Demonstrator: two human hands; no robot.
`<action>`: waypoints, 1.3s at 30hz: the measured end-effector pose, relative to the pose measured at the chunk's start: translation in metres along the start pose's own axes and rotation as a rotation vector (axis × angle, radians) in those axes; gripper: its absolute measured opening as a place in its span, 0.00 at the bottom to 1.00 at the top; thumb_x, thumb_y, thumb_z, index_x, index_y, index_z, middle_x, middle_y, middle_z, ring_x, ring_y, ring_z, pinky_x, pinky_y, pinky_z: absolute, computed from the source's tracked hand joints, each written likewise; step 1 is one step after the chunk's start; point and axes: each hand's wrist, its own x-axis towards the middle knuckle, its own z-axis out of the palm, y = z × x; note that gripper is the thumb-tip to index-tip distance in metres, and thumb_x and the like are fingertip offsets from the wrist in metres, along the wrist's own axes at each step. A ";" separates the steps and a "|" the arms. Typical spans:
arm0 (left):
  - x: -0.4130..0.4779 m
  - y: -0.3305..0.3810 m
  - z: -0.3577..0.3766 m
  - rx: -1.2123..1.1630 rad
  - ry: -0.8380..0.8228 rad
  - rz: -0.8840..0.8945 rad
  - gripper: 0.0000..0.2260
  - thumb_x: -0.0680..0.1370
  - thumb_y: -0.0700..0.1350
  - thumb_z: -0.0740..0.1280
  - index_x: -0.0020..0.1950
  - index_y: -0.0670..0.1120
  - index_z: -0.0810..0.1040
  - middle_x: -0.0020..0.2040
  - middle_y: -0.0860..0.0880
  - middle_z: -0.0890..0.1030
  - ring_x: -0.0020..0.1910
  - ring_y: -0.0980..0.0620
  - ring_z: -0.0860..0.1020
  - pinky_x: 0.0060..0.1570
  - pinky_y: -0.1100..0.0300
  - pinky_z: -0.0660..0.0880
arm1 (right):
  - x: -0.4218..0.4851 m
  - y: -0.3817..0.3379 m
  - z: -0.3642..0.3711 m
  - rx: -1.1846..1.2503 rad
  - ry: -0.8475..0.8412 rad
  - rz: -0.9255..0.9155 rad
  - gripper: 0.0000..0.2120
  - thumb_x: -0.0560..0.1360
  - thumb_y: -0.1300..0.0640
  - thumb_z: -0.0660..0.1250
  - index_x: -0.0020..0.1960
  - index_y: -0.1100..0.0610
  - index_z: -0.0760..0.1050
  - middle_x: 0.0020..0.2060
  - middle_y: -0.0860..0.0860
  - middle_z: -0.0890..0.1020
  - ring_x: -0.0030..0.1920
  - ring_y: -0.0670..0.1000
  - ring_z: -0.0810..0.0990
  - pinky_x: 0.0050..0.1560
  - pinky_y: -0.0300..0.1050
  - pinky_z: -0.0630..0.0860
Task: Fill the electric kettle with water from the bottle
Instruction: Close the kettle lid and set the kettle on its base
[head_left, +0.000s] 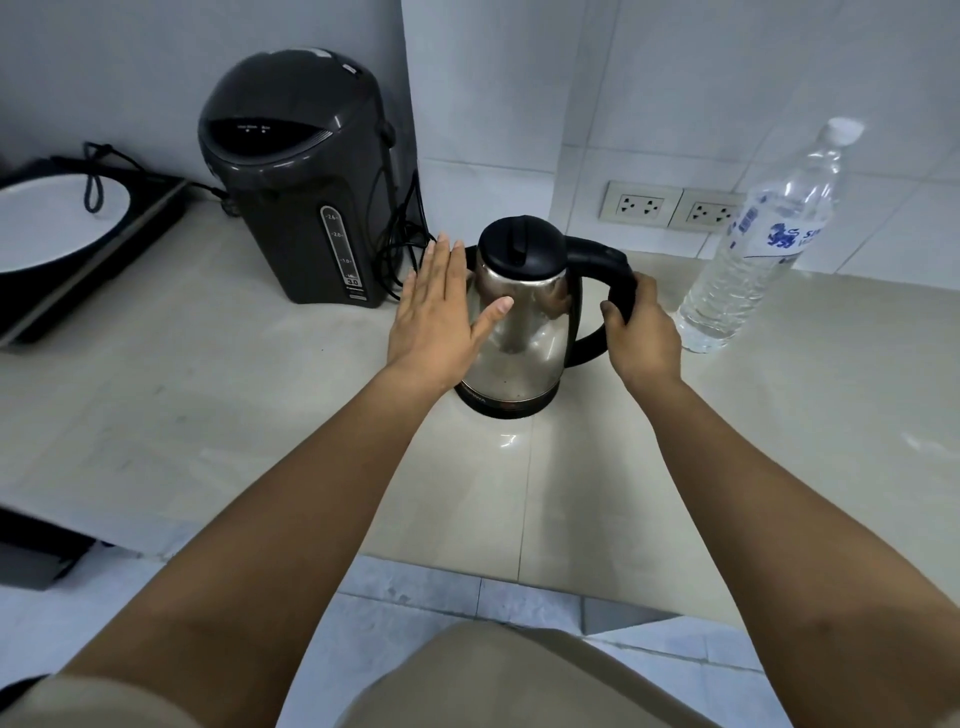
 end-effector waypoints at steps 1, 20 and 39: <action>0.000 0.001 -0.001 0.007 -0.006 -0.009 0.38 0.79 0.67 0.46 0.80 0.45 0.41 0.80 0.49 0.40 0.78 0.55 0.38 0.74 0.58 0.36 | -0.001 0.000 -0.001 -0.013 -0.002 -0.009 0.20 0.80 0.53 0.60 0.71 0.53 0.62 0.57 0.58 0.80 0.56 0.62 0.78 0.49 0.49 0.70; 0.011 0.053 -0.018 0.066 0.038 0.193 0.36 0.80 0.65 0.49 0.80 0.44 0.46 0.80 0.46 0.46 0.79 0.51 0.42 0.77 0.54 0.41 | -0.018 -0.018 -0.023 -0.229 0.039 -0.309 0.27 0.81 0.52 0.57 0.77 0.56 0.55 0.75 0.55 0.64 0.69 0.60 0.70 0.65 0.56 0.70; 0.012 0.049 -0.017 0.090 0.013 0.198 0.37 0.79 0.66 0.49 0.80 0.44 0.43 0.80 0.45 0.43 0.79 0.50 0.41 0.77 0.53 0.41 | -0.020 -0.018 -0.027 -0.292 -0.004 -0.268 0.29 0.79 0.59 0.59 0.78 0.57 0.55 0.77 0.54 0.60 0.77 0.55 0.57 0.76 0.51 0.57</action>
